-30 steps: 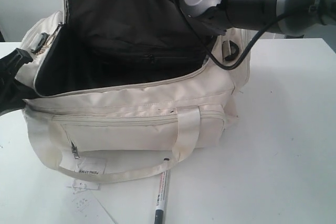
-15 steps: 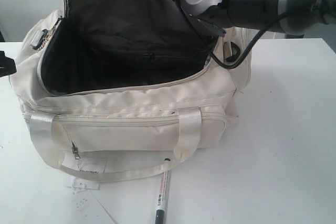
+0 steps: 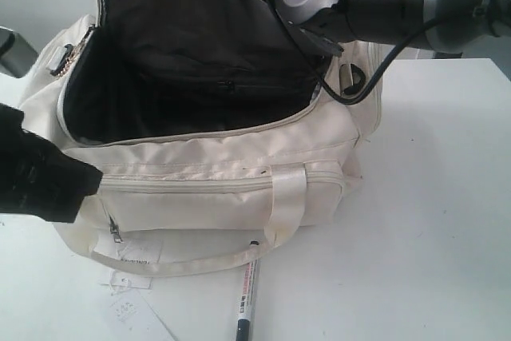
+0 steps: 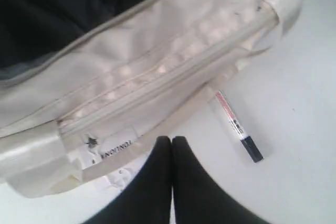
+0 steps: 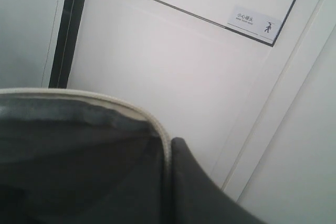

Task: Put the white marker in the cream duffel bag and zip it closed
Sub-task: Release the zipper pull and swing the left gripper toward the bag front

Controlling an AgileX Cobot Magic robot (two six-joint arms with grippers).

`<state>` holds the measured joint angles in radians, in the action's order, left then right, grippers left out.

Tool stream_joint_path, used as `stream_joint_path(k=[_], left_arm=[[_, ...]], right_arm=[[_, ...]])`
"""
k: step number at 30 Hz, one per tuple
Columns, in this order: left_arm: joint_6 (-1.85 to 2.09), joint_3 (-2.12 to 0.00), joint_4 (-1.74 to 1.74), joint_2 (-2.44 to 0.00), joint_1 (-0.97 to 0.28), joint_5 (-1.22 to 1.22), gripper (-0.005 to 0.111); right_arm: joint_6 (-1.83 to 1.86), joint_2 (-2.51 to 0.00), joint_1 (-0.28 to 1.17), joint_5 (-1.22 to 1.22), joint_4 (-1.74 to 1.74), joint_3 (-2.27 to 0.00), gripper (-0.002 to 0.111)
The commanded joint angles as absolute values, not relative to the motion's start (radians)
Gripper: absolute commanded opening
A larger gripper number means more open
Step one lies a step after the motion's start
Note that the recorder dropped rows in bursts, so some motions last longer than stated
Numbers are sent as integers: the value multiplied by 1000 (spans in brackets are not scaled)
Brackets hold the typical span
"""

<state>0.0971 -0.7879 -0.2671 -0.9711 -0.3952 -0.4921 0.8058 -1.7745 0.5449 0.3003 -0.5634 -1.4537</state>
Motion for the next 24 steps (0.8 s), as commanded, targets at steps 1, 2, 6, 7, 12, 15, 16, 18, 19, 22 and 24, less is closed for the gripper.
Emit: stream_joint_path(k=[1, 2, 6, 7, 12, 15, 16, 18, 19, 22, 24], left_arm=[[111, -876, -283, -1041, -495, -562, 0], [111, -888, -283, -1059, -514, -573, 0], [107, -910, -283, -1172, -605, -619, 0], [102, -910, -283, -1192, -622, -616, 0], [76, -913, -283, -1270, -694, -568, 0], [71, -930, -279, -1310, -724, -569, 0], [71, -937, -279, -1321, -733, -566, 0], [71, -944, -274, -1341, -746, -555, 0], [71, -944, -272, -1351, -751, -538, 0], [68, -944, -272, -1378, -769, -524, 0], [50, -944, -268, -1397, -782, -522, 0]], right_arm=[[801, -1755, 535, 353, -569, -1459, 0], [801, -1755, 535, 353, -569, -1459, 0], [801, -1755, 535, 353, -569, -1459, 0], [801, -1755, 535, 353, -569, -1459, 0], [801, -1755, 535, 353, -569, -1459, 0], [801, -1755, 535, 353, -569, -1459, 0], [801, -1755, 535, 353, -569, -1459, 0], [783, -1755, 535, 353, -569, -1459, 0], [788, -1755, 535, 353, -569, -1459, 0], [788, -1755, 535, 353, -569, -1459, 0], [781, -1755, 535, 353, -569, -1459, 0]])
